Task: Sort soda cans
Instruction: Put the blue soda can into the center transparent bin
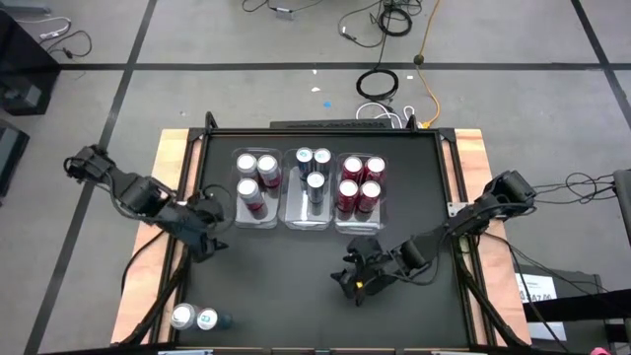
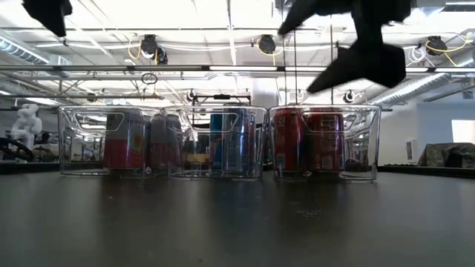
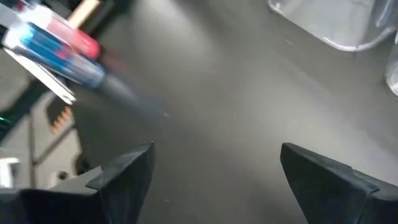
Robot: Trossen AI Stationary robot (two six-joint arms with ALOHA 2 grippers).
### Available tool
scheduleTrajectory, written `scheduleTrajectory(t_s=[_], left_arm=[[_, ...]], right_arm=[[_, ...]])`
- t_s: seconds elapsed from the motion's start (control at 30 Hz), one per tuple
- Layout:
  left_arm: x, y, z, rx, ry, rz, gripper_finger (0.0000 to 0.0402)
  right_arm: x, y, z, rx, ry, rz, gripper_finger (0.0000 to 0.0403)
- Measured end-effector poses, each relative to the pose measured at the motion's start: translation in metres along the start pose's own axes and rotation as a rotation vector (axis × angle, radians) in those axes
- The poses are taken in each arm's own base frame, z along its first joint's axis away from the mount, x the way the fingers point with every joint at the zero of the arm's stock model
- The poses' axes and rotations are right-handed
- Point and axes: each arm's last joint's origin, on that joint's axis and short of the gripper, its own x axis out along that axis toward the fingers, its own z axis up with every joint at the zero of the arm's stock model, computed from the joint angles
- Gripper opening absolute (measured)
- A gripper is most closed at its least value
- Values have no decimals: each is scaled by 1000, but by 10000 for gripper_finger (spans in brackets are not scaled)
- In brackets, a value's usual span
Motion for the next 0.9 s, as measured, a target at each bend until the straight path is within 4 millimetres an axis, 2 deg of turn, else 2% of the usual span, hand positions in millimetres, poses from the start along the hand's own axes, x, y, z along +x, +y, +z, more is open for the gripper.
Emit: scheduleTrajectory(t_s=[0.27, 0.5, 0.9], left_arm=[[16, -22, -3, -48, 51, 14, 391], [14, -41, -10, -70, 72, -120, 391], [21, -64, -32, -273, 181, -106, 391]], right_arm=[[20, -7, -16, -131, 79, -44, 338], [15, -3, -25, -244, 115, -16, 338], [6, -2, -41, -262, 166, -26, 338]])
